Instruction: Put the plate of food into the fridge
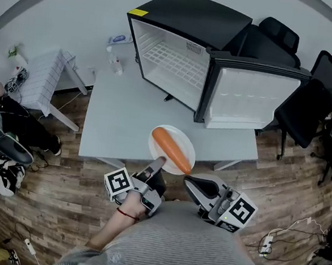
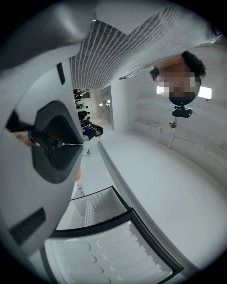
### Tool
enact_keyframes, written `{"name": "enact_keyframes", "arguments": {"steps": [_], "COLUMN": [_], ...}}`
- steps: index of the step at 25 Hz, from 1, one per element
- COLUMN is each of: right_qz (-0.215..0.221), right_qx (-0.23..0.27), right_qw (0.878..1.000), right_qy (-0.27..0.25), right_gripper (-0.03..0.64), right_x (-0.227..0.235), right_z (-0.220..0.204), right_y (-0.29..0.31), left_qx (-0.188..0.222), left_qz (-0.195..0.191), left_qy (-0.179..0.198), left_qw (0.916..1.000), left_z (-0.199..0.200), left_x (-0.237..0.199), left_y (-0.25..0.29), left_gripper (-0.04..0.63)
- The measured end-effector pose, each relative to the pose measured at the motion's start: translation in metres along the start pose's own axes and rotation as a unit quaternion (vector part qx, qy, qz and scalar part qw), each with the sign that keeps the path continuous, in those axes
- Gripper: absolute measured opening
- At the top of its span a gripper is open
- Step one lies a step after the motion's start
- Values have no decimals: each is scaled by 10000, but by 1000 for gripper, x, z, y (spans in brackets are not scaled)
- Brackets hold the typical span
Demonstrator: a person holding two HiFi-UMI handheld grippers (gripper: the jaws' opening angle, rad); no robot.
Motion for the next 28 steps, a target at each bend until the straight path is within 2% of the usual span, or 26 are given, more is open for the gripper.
{"name": "enact_keyframes", "arguments": {"steps": [7,13,25,28], "right_qz": [43,100,-47,1], "right_qx": [-35,-64,-25,-11], "right_qw": [10000,9999,10000,9999], "right_qy": [-16,7,-36,110], "right_gripper": [14,14,14,14], "right_x": [6,16,63,73], "right_z": [-6,-8,-5,-5], "right_y": [-8,2,58,76], "left_qx": [71,123,-43,-111], "left_qz": [-26,-63,-42,-43], "left_qy": [-57,-92,-84,-105], "left_qw": [10000,9999,9999,9999], "left_z": [-8,3,70,88], "left_x": [-9,-8,8,10], "left_y": [2,10,49,62], "left_gripper": [44,44,44,44]}}
Point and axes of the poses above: the fingertips, and each gripper's own axes: y forward along the fingers, x to its right, z out of its top, the point moved 6 cm from there along -y, backward along the fingers, and after that the axes turned 7 degrees about -y, right-handed, at the moved point
